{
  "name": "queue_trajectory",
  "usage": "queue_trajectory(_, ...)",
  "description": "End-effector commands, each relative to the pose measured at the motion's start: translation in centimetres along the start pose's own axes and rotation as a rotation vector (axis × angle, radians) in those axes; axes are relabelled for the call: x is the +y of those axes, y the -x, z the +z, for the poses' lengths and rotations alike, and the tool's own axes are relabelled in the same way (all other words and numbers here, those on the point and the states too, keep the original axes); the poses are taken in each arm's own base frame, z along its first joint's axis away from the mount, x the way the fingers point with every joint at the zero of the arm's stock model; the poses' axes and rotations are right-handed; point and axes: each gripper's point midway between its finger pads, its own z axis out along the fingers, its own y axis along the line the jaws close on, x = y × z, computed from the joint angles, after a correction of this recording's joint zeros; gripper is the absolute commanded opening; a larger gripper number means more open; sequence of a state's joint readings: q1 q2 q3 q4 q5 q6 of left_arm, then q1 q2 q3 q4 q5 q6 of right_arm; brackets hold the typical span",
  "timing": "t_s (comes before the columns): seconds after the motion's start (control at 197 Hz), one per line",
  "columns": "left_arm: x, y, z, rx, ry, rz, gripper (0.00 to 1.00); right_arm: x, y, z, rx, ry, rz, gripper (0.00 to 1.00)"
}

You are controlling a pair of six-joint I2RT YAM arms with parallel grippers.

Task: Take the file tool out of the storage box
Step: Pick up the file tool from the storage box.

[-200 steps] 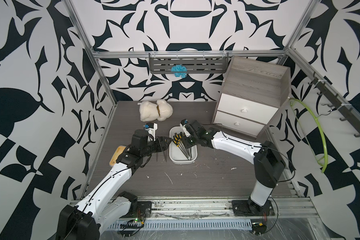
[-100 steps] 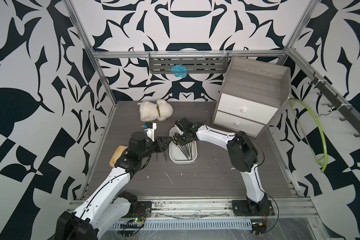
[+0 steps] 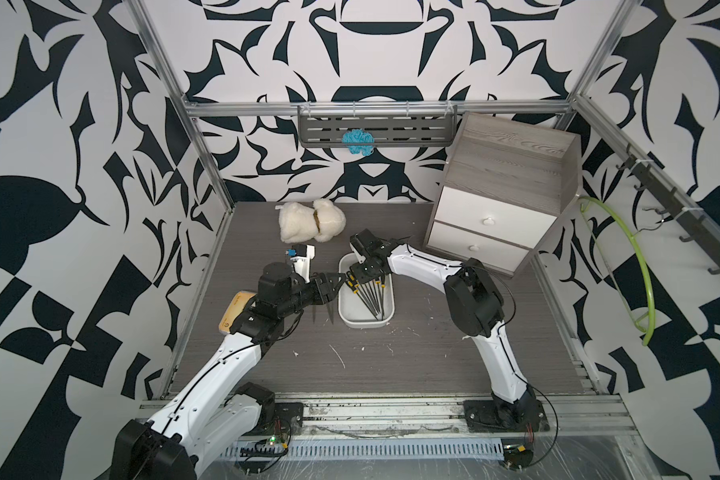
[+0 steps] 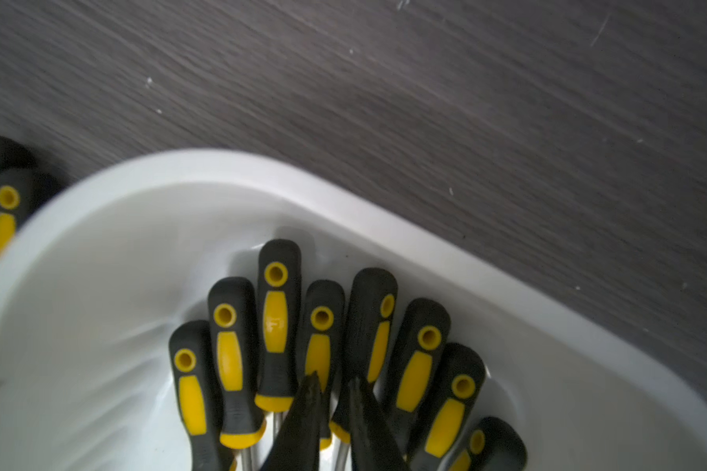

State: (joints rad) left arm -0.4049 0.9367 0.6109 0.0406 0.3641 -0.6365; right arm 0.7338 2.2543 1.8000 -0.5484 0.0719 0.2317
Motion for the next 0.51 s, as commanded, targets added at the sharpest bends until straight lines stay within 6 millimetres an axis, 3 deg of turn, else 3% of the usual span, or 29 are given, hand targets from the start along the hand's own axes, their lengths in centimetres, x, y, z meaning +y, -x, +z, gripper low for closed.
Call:
queue_trajectory(0.0,0.0,-0.3,0.0,0.008,-0.014,0.001,0.57,-0.5,0.8,-0.8,-0.018,-0.026,-0.008,0.19)
queue_trajectory(0.228,-0.1,-0.4,-0.1,0.01,-0.015,0.002,0.57,-1.1,-0.5,-0.4,0.018,-0.055,0.008,0.22)
queue_trajectory(0.502,-0.3,-0.4,-0.3,0.011,-0.022,0.0,0.57,-2.4,-1.1,-1.3,0.033,-0.147,0.007,0.18)
